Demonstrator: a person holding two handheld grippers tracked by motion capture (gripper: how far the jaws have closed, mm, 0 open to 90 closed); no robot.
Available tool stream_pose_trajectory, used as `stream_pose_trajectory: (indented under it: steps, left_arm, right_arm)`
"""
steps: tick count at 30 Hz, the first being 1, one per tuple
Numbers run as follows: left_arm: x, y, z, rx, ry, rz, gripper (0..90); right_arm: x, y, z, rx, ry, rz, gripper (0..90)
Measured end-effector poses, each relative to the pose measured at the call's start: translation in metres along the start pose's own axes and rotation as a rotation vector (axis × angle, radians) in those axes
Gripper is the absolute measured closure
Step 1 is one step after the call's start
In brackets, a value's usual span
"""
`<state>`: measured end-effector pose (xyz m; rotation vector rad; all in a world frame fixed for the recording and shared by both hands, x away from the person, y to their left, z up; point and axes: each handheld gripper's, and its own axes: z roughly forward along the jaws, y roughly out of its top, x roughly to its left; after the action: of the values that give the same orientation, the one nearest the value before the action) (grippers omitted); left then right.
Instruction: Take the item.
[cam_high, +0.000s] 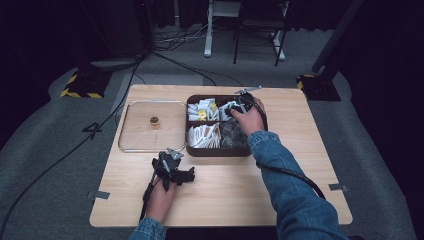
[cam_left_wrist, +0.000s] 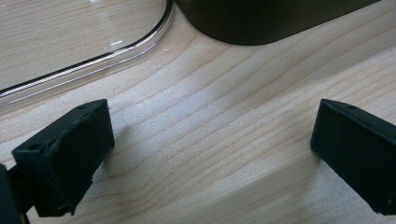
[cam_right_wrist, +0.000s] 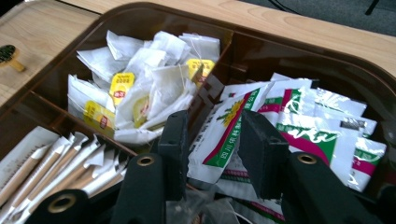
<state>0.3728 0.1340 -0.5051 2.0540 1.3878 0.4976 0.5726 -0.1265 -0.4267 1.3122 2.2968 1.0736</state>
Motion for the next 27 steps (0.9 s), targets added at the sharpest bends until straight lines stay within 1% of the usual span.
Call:
stream_pose_trajectory:
  steps: [2, 4, 7, 8, 9, 13, 14, 16, 17, 18, 19, 20, 21, 22, 23, 26, 27]
  left_arm:
    - [0.000, 0.000, 0.000, 0.000, 0.000, 0.000, 0.0]
    - [0.000, 0.000, 0.000, 0.000, 0.000, 0.000, 0.0]
    - [0.000, 0.000, 0.000, 0.000, 0.000, 0.000, 0.0]
    - [0.000, 0.000, 0.000, 0.000, 0.000, 0.001, 0.0]
    - [0.000, 0.000, 0.000, 0.000, 0.000, 0.001, 0.0]
    - [0.000, 0.000, 0.000, 0.002, 0.000, 0.002, 0.0]
    - [0.000, 0.000, 0.000, 0.002, 0.000, 0.002, 0.0]
    - [0.000, 0.000, 0.000, 0.000, 0.000, 0.000, 0.0]
    - [0.000, 0.000, 0.000, 0.000, 0.000, 0.000, 0.0]
    - [0.000, 0.000, 0.000, 0.000, 0.000, 0.001, 0.0]
    - [0.000, 0.000, 0.000, 0.000, 0.000, 0.001, 0.0]
    - [0.000, 0.000, 0.000, 0.000, -0.001, 0.001, 0.0]
    - [0.000, 0.000, 0.000, 0.000, 0.000, 0.002, 0.0]
    - [0.000, 0.000, 0.000, 0.000, 0.001, 0.003, 0.0]
    - [0.000, 0.000, 0.000, 0.000, 0.001, 0.003, 0.0]
    - [0.000, 0.000, 0.000, 0.002, 0.001, 0.006, 0.0]
    - [0.000, 0.000, 0.000, 0.002, 0.000, 0.006, 0.0]
  right_arm:
    - [0.001, 0.001, 0.000, -0.001, -0.001, -0.003, 63.5]
    - [0.002, 0.001, 0.003, 0.005, 0.011, 0.002, 64.0]
    - [0.006, 0.001, 0.009, 0.022, 0.006, -0.011, 64.0]
    - [0.008, 0.001, 0.014, 0.027, 0.002, -0.016, 63.9]
    - [0.008, 0.001, 0.014, 0.027, 0.002, -0.016, 63.9]
    - [0.010, 0.002, 0.023, 0.047, -0.019, -0.011, 64.7]
    - [0.011, 0.001, 0.028, 0.060, -0.031, -0.003, 65.6]
    - [0.011, 0.000, 0.032, 0.068, -0.036, -0.004, 70.9]
    - [0.011, 0.000, 0.034, 0.074, -0.041, -0.002, 73.6]
    - [0.011, 0.000, 0.034, 0.074, -0.041, -0.002, 73.6]
    - [0.011, 0.000, 0.034, 0.073, -0.044, 0.001, 76.1]
    - [0.011, 0.000, 0.034, 0.072, -0.044, 0.021, 82.8]
    - [0.011, 0.000, 0.034, 0.072, -0.044, 0.021, 82.8]
    - [0.012, 0.001, 0.033, 0.072, -0.046, 0.023, 84.8]
    - [0.012, 0.002, 0.032, 0.071, -0.052, 0.014, 85.3]
    - [0.012, 0.003, 0.030, 0.058, -0.054, 0.012, 85.5]
    - [0.012, 0.004, 0.028, 0.057, -0.053, 0.018, 85.5]
